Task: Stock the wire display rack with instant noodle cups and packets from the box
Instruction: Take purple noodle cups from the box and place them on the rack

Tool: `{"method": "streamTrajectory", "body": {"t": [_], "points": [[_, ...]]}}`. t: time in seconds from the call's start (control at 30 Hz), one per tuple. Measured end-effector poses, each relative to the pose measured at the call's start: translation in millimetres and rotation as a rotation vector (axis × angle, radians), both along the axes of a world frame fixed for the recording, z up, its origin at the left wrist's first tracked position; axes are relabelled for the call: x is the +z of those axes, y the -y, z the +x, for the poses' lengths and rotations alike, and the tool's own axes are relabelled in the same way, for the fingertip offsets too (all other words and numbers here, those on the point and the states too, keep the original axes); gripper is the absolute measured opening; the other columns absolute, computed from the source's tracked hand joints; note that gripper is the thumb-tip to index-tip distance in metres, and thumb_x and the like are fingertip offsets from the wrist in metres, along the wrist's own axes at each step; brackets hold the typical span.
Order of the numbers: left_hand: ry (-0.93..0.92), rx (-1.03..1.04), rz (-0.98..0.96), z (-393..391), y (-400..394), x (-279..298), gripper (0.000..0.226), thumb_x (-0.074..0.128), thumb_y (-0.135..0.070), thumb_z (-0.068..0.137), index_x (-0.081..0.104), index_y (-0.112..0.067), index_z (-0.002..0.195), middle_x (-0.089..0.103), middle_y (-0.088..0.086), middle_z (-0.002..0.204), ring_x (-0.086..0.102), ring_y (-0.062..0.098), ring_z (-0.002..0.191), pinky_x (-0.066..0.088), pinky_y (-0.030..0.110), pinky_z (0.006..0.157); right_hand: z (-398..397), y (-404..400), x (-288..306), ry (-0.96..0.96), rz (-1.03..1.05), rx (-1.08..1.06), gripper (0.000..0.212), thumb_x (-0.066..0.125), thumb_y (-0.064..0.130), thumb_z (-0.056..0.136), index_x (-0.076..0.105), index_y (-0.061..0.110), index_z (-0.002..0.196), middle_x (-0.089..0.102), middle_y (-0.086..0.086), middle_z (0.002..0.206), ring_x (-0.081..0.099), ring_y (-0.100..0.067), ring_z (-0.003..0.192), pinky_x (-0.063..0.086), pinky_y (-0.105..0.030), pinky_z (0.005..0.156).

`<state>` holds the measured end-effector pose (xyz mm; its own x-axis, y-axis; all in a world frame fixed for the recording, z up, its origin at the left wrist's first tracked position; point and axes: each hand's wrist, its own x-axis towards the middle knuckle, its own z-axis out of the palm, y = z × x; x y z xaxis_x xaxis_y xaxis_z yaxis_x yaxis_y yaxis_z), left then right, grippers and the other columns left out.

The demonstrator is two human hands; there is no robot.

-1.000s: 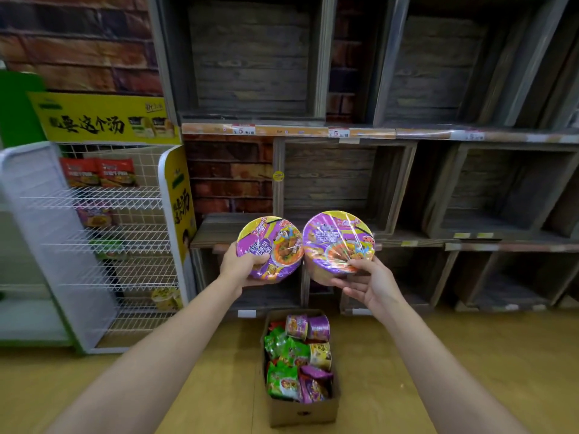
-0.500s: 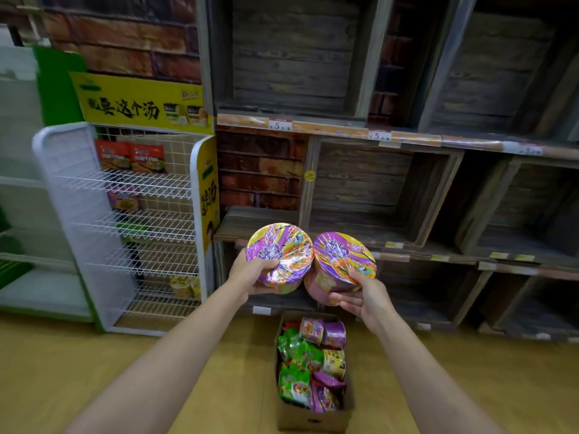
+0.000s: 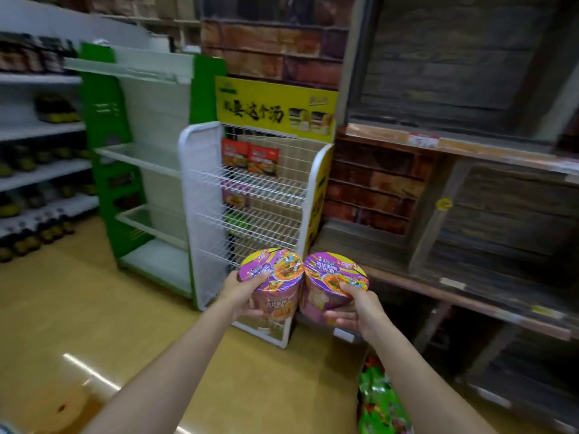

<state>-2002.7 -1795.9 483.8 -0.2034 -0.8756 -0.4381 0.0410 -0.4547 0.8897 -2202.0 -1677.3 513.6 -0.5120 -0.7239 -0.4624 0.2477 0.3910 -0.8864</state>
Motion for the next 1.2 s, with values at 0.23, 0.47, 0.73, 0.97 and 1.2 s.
{"method": "streamTrajectory", "body": {"t": [0.23, 0.47, 0.73, 0.97, 1.2], "points": [[0.016, 0.112, 0.051, 80.5, 72.1, -4.9, 0.054, 0.077, -0.028, 0.076, 0.047, -0.013, 0.118, 0.057, 0.015, 0.126, 0.057, 0.043, 0.11, 0.054, 0.058, 0.07, 71.7, 92.1, -7.2, 0.014, 0.0, 0.135, 0.028, 0.06, 0.029, 0.091, 0.052, 0.005, 0.104, 0.07, -0.019, 0.081, 0.07, -0.023, 0.053, 0.049, -0.022, 0.036], [0.031, 0.188, 0.09, 103.6, 118.0, -19.9, 0.043, 0.071, -0.022, 0.083, 0.042, -0.014, 0.114, 0.05, 0.02, 0.133, 0.052, 0.045, 0.117, 0.052, 0.056, 0.078, 89.5, 166.3, -24.7, 0.017, 0.032, 0.204, 0.022, 0.061, 0.03, 0.09, 0.053, 0.009, 0.091, 0.071, -0.023, 0.077, 0.068, -0.022, 0.05, 0.049, -0.021, 0.036], [0.11, 0.206, 0.074, 88.4, 205.1, -13.4, 0.046, 0.07, -0.027, 0.084, 0.044, -0.013, 0.119, 0.051, 0.018, 0.132, 0.053, 0.042, 0.117, 0.054, 0.051, 0.073, 70.4, 267.3, -31.0, 0.028, 0.04, 0.258, 0.027, 0.059, 0.027, 0.092, 0.054, 0.002, 0.086, 0.07, -0.023, 0.072, 0.066, -0.018, 0.044, 0.048, -0.02, 0.035], [0.161, 0.194, 0.085, 60.4, 272.7, -12.4, 0.052, 0.069, -0.03, 0.084, 0.043, -0.011, 0.125, 0.052, 0.017, 0.131, 0.055, 0.043, 0.115, 0.054, 0.048, 0.069, 43.7, 336.4, -38.2, 0.071, 0.028, 0.255, 0.023, 0.058, 0.027, 0.093, 0.054, 0.005, 0.087, 0.07, -0.023, 0.073, 0.066, -0.019, 0.046, 0.048, -0.02, 0.035], [0.226, 0.127, 0.149, 43.1, 308.9, -49.9, 0.052, 0.07, -0.027, 0.084, 0.041, -0.012, 0.124, 0.053, 0.019, 0.13, 0.056, 0.046, 0.111, 0.052, 0.049, 0.069, 24.5, 368.1, -77.6, 0.07, 0.124, 0.207, 0.029, 0.059, 0.025, 0.092, 0.054, -0.003, 0.095, 0.069, -0.023, 0.069, 0.065, -0.019, 0.043, 0.047, -0.02, 0.033]]}}
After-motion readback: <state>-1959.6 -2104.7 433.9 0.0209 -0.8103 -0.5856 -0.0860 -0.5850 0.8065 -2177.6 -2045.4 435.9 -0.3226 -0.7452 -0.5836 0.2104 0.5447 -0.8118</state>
